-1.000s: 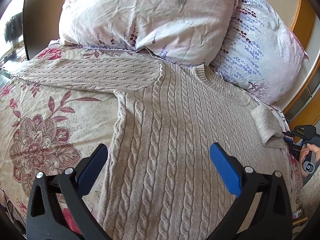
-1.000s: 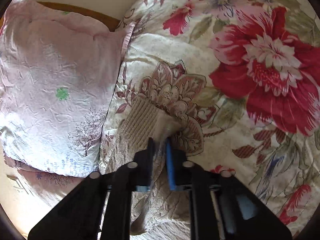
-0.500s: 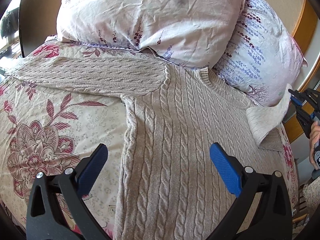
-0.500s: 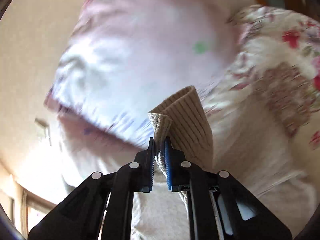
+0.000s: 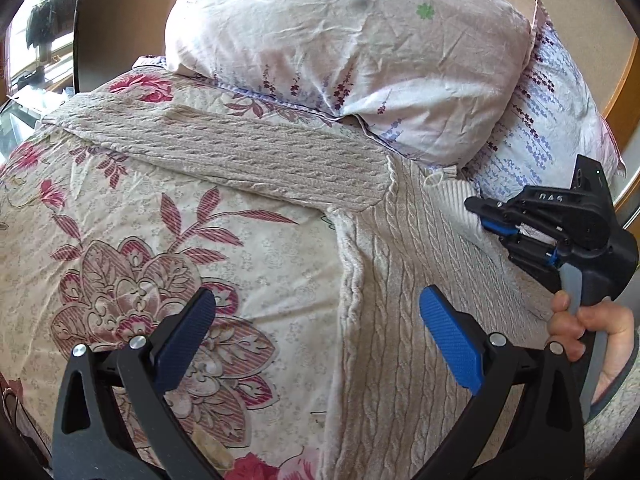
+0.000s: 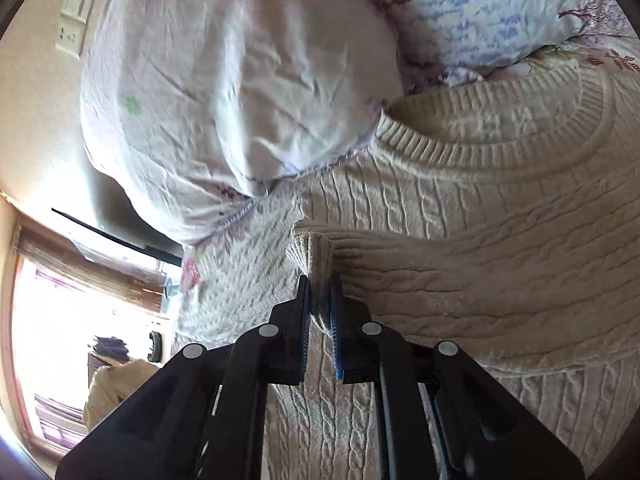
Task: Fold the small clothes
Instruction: 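Lay the sleeve down and open the right gripper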
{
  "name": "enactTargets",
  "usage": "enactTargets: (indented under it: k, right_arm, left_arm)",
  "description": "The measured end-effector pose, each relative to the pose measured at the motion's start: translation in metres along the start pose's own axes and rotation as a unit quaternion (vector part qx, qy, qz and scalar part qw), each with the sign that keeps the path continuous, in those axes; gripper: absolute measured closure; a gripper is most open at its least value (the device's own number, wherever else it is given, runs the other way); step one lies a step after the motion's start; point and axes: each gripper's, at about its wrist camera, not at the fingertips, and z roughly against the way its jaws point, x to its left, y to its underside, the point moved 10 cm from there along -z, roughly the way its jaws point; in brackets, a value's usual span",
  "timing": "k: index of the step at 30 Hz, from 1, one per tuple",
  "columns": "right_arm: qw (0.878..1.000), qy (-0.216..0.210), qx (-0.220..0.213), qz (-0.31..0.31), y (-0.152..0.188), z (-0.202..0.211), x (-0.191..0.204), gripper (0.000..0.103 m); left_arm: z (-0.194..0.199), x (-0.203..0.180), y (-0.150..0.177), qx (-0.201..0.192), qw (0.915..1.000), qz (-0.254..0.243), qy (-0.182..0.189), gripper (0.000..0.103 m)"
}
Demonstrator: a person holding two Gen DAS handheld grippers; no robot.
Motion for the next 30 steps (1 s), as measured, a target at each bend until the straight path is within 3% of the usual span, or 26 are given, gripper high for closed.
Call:
enactTargets:
  k: [8,12,14,19,22,26,30]
  right_arm:
    - [1.000,0.006,0.003,-0.014,0.002,-0.011,0.004,0.093]
    - [1.000,0.023,0.001,0.021,0.004,-0.014,0.024,0.092]
    - [0.999,0.032,0.028,0.017,0.014,-0.026,0.021,0.088]
    - [0.998,0.026,0.054,0.014,0.032,-0.034,0.020,0.062]
    - [0.997,0.032,0.059,0.034,0.037,-0.042,0.025,0.059]
    - [0.999,0.004,0.051,0.005,0.039,-0.026,0.024,0.055]
    - [0.999,-0.007,0.043,0.002,0.044,-0.005,0.018,0.048]
  left_arm:
    - [0.008,0.031,-0.006,-0.006,0.9995,0.026,-0.014,0.002]
    - [0.009,0.035,-0.008,-0.005,0.9995,0.026,-0.015,0.002]
    - [0.009,0.036,-0.009,-0.005,0.9996,0.024,-0.014,0.002]
    - [0.012,0.042,-0.015,-0.006,0.9996,0.022,-0.019,0.002]
    - [0.012,0.048,-0.020,0.006,0.9994,0.032,-0.015,0.002]
    - [0.008,0.063,-0.036,0.007,0.9962,0.085,0.016,0.002]
    - [-0.006,0.080,-0.063,0.012,0.9829,0.173,0.062,0.002]
